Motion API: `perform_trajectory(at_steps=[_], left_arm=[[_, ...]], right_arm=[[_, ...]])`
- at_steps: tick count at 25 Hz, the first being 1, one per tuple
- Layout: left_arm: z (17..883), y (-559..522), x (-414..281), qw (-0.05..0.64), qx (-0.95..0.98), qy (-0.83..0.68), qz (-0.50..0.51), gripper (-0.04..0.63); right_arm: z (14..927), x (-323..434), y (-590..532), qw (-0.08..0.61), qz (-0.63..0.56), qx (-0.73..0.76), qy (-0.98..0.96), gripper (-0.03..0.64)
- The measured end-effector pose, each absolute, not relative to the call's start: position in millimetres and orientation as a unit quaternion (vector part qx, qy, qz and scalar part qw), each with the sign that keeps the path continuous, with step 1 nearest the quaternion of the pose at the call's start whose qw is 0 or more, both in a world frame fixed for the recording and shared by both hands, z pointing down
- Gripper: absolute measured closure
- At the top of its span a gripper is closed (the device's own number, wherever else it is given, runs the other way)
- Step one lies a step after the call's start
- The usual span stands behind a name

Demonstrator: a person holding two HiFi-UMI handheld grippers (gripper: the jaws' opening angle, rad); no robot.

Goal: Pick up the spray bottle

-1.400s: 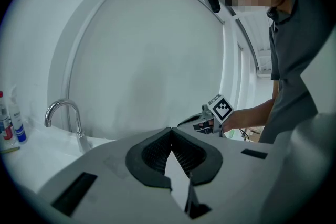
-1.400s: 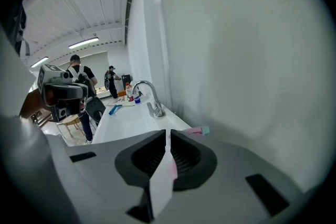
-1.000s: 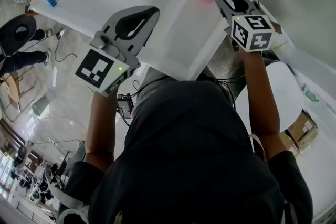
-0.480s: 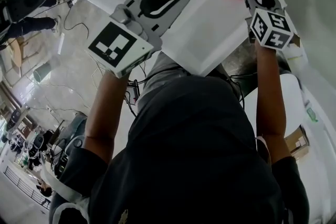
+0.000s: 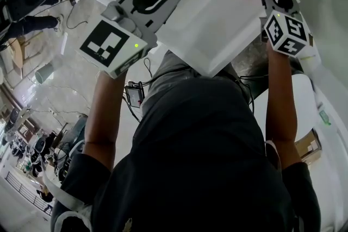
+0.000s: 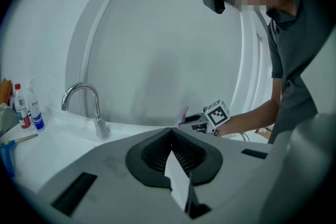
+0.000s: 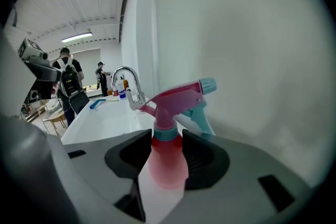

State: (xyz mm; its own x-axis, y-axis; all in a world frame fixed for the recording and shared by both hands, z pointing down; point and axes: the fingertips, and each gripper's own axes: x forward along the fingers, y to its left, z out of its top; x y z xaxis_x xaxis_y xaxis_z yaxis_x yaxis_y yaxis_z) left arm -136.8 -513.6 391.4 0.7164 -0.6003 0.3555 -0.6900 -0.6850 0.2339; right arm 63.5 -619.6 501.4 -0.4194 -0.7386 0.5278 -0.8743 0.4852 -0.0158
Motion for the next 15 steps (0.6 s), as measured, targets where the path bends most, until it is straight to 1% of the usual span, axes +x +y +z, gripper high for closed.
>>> perform_trajectory(at_steps=[6, 15], left_arm=[[383, -503, -142, 0.156, 0.913, -0.357, 0.121, 0.591], [358, -483, -133, 0.131, 0.922, -0.345, 0.114, 0.591]], right_arm=[[465, 62, -604, 0.202, 0.136, 0.487, -0.838, 0.433], [373, 65, -574, 0.149, 0.097, 0.487, -0.855, 0.433]])
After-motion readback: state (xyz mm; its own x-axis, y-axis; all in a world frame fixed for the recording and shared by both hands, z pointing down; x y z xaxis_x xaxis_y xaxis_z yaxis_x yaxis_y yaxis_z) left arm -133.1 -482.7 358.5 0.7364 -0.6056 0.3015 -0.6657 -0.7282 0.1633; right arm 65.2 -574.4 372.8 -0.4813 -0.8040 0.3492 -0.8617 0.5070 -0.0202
